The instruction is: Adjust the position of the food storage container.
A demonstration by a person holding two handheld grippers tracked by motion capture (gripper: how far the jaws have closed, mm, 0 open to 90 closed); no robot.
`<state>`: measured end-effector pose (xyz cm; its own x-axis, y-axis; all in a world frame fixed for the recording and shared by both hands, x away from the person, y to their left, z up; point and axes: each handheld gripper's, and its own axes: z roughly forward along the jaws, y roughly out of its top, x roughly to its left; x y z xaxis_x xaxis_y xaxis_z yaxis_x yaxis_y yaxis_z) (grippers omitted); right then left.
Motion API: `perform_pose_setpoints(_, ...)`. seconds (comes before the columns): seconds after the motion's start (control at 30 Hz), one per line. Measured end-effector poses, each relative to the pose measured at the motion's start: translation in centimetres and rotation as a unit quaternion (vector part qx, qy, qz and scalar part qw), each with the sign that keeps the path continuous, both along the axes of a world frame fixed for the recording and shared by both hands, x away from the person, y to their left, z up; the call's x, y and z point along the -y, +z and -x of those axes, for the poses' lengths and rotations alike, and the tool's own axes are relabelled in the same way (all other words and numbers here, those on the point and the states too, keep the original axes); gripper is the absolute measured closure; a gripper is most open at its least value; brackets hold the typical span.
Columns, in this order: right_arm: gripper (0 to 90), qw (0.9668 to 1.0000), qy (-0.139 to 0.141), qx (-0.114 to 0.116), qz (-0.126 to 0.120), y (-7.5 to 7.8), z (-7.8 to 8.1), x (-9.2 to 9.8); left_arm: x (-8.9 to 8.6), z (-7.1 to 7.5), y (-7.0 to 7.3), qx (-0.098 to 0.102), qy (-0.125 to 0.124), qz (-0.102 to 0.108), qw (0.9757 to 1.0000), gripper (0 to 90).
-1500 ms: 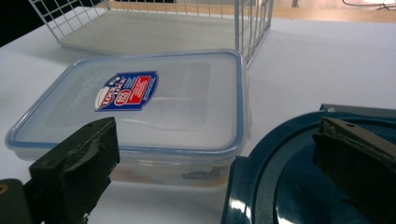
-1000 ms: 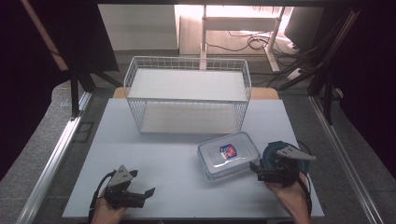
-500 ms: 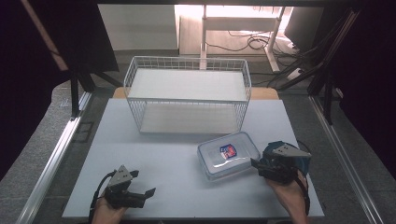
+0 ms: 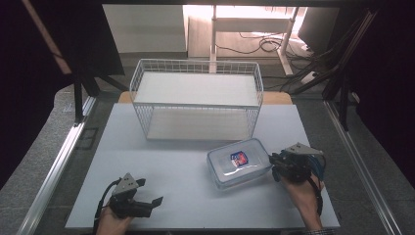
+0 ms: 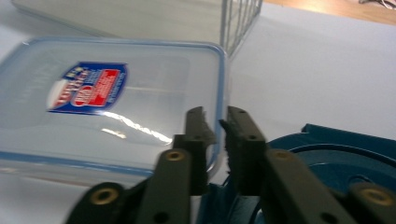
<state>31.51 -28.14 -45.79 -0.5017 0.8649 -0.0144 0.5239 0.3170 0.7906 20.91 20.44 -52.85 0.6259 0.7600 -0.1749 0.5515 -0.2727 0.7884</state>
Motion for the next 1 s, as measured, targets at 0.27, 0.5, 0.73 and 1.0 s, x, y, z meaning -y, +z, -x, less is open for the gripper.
perform_pose_setpoints(0.27, 87.6, 0.9985, -0.027, -0.030, 0.037, -0.4, -2.5, -0.6, 0.0, 0.0, -0.1, -0.002, 0.001, -0.001, 1.0000, 6.8)
perform_pose_setpoints(0.5, 88.7, 0.9966, -0.042, -0.043, 0.057, -0.6, -3.0, -1.2, 0.0, -0.2, -0.3, -0.010, 0.003, 0.002, 0.9999, 6.9)
perform_pose_setpoints(0.73, 89.1, 0.9956, -0.023, -0.071, 0.057, -0.7, -2.7, -1.8, 0.2, -0.3, -0.3, -0.013, 0.003, 0.005, 0.9999, 7.0)
perform_pose_setpoints(1.0, 89.1, 0.9948, 0.022, -0.082, 0.055, -1.1, -1.5, -3.9, 0.1, -0.4, -0.2, -0.026, 0.004, 0.008, 0.9996, 8.4)
